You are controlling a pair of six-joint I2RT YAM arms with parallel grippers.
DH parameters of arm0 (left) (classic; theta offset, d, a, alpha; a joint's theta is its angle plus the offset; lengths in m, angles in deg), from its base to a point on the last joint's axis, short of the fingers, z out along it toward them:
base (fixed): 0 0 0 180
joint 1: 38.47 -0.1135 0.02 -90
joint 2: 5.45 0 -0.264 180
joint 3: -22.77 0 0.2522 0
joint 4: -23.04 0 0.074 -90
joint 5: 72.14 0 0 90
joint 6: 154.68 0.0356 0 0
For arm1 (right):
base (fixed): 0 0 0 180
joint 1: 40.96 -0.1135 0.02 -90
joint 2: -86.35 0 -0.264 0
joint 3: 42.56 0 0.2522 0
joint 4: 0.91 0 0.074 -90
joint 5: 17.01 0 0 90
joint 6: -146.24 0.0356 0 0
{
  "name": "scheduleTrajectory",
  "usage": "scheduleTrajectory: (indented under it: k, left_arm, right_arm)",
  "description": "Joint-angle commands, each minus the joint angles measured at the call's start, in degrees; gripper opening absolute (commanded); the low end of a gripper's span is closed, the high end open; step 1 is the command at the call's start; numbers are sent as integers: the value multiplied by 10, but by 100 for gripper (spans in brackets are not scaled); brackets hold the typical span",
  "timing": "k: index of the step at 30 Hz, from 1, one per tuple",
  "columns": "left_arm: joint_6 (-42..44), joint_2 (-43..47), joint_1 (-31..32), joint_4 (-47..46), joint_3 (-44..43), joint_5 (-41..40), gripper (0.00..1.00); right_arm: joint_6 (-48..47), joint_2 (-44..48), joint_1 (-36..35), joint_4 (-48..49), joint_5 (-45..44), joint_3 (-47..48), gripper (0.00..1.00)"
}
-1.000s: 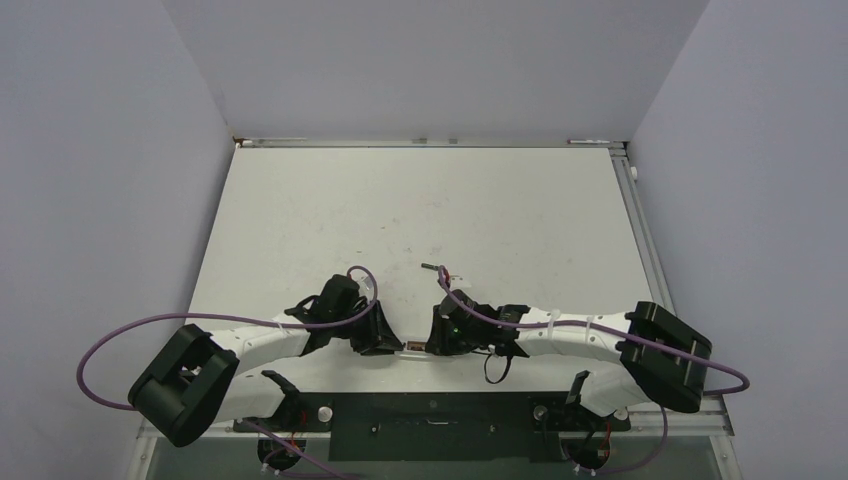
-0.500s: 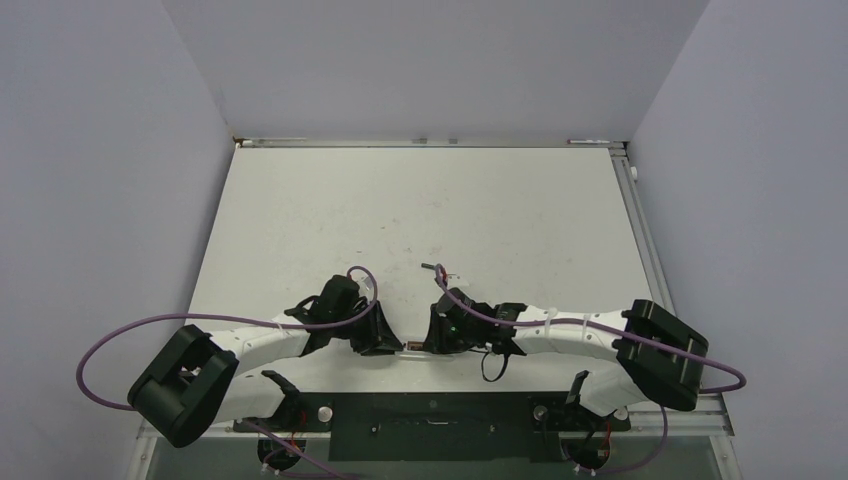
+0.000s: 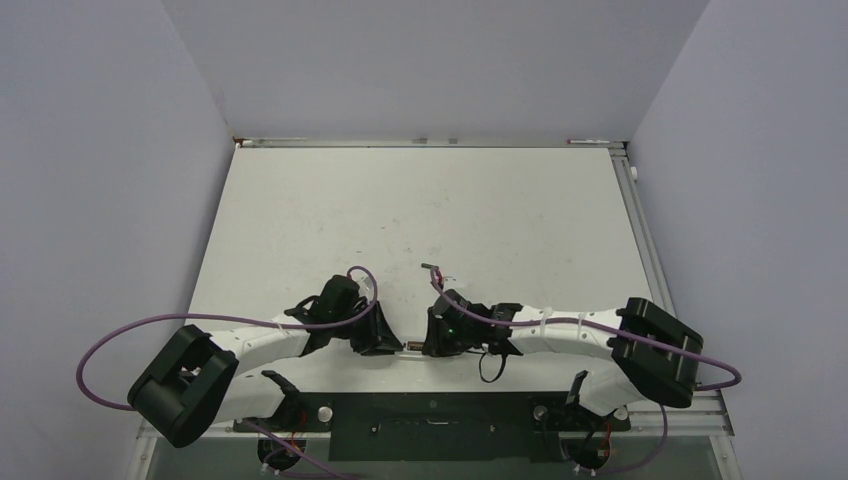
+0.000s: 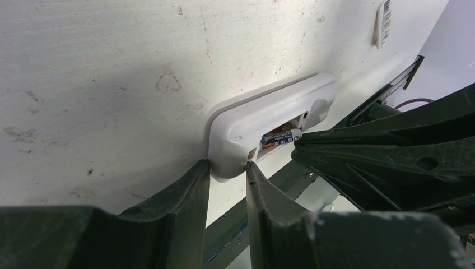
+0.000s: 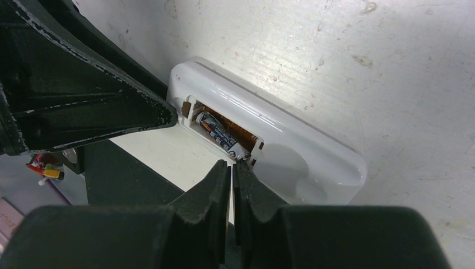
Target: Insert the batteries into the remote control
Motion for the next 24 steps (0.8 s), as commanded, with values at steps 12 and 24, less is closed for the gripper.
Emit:
scheduleTrajectory:
  k: [12, 24]
  left_arm:
    - [-2, 14, 7, -22, 6, 6, 24]
    - [2, 20, 7, -20, 10, 7, 24]
  right_arm:
    - [13, -39, -14, -28, 10, 54, 9]
    - [3, 3, -15, -85, -17, 83, 11]
